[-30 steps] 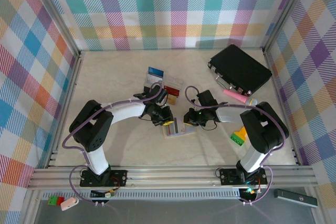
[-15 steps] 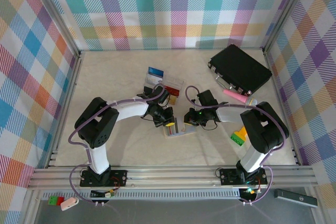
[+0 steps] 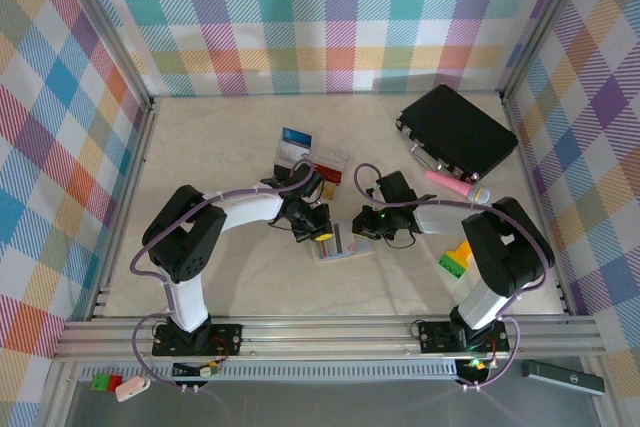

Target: Take the credit cards out of the card holder

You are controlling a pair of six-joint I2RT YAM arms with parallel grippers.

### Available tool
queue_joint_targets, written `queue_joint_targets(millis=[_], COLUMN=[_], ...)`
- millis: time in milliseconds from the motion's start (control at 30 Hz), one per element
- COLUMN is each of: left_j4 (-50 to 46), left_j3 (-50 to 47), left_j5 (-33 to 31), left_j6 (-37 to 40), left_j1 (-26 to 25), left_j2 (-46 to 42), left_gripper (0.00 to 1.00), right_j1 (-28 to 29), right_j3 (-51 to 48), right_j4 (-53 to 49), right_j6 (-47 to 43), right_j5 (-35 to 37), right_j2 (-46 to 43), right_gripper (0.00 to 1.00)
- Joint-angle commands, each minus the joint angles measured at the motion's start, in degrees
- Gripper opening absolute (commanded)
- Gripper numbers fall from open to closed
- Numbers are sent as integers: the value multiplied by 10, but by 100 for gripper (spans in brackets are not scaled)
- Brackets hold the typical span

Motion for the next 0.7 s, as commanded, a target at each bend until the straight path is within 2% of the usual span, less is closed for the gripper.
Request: queue_joint_targets(millis=[0,167,333,533,667], left_j4=[-56,-75,-54,-33,-41], left_j3=[8,40,54,49,44], left_j5=[-28,-20,8,22,0], left_j6=[14,26,25,18,19], left_j1=[-7,-7,-7,-7,-7], left_j2=[14,-9,-26,10,27], left_gripper=[0,2,6,6,4], right_j1=[-3,-3,-3,-3,-3], right_j3=[-5,-5,-5,-5,-23], right_j4=[-9,-9,-7,3,30], right_j6=[-12,-11,-9,-3,1], right_j5=[11,11,7,2,-5], right_j2=[-10,-5,0,2,-9], right_gripper=[8,8,8,10,13])
